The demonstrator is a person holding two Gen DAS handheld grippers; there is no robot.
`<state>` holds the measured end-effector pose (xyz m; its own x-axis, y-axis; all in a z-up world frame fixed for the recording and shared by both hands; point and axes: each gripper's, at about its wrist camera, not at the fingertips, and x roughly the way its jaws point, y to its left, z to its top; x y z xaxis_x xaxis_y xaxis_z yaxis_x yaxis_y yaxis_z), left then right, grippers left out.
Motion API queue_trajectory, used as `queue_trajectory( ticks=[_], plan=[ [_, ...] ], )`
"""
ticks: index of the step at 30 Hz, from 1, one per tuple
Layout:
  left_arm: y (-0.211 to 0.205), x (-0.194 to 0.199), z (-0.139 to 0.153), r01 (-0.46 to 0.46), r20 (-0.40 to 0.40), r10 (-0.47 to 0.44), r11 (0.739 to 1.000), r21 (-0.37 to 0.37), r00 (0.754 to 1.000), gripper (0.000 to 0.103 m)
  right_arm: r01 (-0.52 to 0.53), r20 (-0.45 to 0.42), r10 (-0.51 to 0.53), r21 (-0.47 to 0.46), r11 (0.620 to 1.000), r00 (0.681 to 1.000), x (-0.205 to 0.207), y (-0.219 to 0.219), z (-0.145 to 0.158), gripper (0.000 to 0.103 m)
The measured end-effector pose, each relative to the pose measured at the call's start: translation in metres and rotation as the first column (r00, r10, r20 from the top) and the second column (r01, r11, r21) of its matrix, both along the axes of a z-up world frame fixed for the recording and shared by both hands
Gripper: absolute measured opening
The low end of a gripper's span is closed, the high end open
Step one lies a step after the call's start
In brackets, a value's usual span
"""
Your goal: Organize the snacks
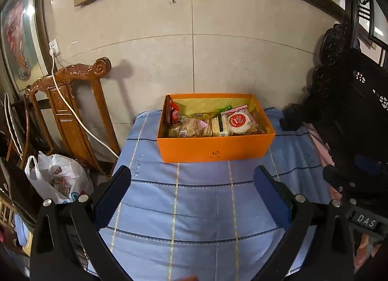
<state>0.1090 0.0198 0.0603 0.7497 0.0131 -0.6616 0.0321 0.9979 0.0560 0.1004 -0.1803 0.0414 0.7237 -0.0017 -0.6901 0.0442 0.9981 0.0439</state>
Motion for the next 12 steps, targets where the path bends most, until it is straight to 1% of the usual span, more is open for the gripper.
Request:
queue_trajectory(
  ticks=[2, 5, 9, 12],
  plan=[
    [0.001, -0.012, 0.005, -0.019, 0.065, 0.020, 1.000, -0.015, 0.998, 0.099, 0.002, -0.003, -0.002, -0.004, 1.000, 1.000, -0.002, 0.000, -0.001, 0.099],
    [-0.003, -0.016, 0.008, 0.009, 0.059, -0.008, 1.000, -0.003, 0.998, 0.099, -0.003, -0.004, 0.003, -0.001, 1.000, 1.000, -0.008, 0.000, -0.001, 0.099],
    [-0.004, -0.020, 0.011, 0.033, 0.052, -0.029, 0.997, -0.074, 0.998, 0.099, -0.005, 0.016, 0.005, -0.011, 1.000, 1.000, -0.015, 0.000, 0.005, 0.099],
    [-0.011, -0.023, 0.013, 0.032, 0.067, -0.029, 0.999, -0.043, 0.997, 0.099, 0.002, 0.026, -0.002, -0.011, 1.000, 1.000, -0.018, -0.003, 0.009, 0.099]
  ],
)
